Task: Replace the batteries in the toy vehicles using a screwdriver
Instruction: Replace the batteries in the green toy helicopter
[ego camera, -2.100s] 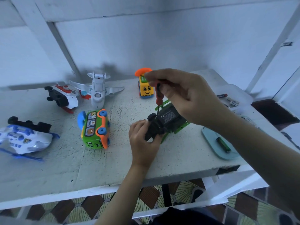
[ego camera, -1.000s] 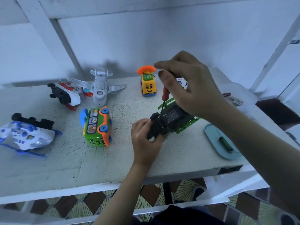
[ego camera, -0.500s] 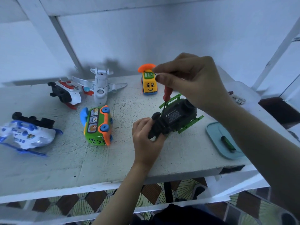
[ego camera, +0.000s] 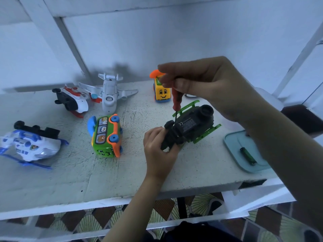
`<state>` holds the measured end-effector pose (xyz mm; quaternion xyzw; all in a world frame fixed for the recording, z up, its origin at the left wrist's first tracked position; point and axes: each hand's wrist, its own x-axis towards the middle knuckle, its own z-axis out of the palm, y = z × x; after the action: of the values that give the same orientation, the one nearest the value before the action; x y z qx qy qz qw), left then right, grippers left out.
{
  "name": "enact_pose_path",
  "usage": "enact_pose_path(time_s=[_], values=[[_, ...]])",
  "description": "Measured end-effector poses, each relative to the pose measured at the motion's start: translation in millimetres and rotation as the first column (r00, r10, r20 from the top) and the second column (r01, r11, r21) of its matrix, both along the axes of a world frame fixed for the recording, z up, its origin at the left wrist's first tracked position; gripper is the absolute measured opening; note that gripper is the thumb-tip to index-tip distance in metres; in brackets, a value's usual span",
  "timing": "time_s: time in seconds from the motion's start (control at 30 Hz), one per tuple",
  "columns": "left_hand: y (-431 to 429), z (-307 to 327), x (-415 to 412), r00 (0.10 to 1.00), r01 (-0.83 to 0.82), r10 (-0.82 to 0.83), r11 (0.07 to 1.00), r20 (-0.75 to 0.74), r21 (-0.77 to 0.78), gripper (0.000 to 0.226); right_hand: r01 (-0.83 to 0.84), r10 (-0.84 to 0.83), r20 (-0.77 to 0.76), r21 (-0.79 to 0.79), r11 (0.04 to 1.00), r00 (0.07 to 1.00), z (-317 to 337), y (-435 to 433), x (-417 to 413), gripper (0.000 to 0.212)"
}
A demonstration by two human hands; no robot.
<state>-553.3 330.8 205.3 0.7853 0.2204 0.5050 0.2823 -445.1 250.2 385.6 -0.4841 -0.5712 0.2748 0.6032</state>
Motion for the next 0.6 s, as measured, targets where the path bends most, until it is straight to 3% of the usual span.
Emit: enact_pose_path(time_s=[0.1,0.2,0.27,0.33,0.43,0.5,0.6], values=[[0.1,-0.4,-0.6,1.0,0.0,0.0,1.0,-0.003,-0.008,0.04,0.175,-0.178,0.121,0.035,0.984,0.977,-3.3,1.8,0.3,0.024],[-0.2,1.0,-1.1,1.0,0.0,0.0,1.0,-0.003,-0.018,0.041,0.446,-0.461,0.437,0.144,0.883,0.772,-9.5,4.9,2.6,0.007],[-0.8,1.9,-1.1,1.0,0.002,-0.002,1.0,-0.002,-0.021,0.041,0.524,-0.537,0.527,0.19,0.83,0.659,-13.0,9.4,5.4,0.021],[-0.5,1.6,-0.8,1.0,0.002,-0.002,1.0,-0.007,-0.019,0.041,0.482,-0.469,0.476,0.104,0.87,0.744,-11.8,10.2,6.4,0.033],[0.2,0.8,-0.6,1.0,-0.002,0.001,1.0,-0.014,-0.021,0.041,0.247,-0.234,0.213,-0.035,0.968,0.949,-6.3,3.7,3.2,0.036],[0.1,0.7,-0.5,1.0,-0.006,0.005,1.0,-0.013,-0.027,0.042,0.141,-0.141,0.082,0.006,0.99,0.987,-5.3,-0.1,1.5,0.037],[-0.6,0.8,-0.6,1.0,-0.011,0.01,0.999,-0.018,-0.031,0.043,0.183,-0.185,0.028,0.052,0.982,0.982,-8.2,-0.5,1.3,0.037]])
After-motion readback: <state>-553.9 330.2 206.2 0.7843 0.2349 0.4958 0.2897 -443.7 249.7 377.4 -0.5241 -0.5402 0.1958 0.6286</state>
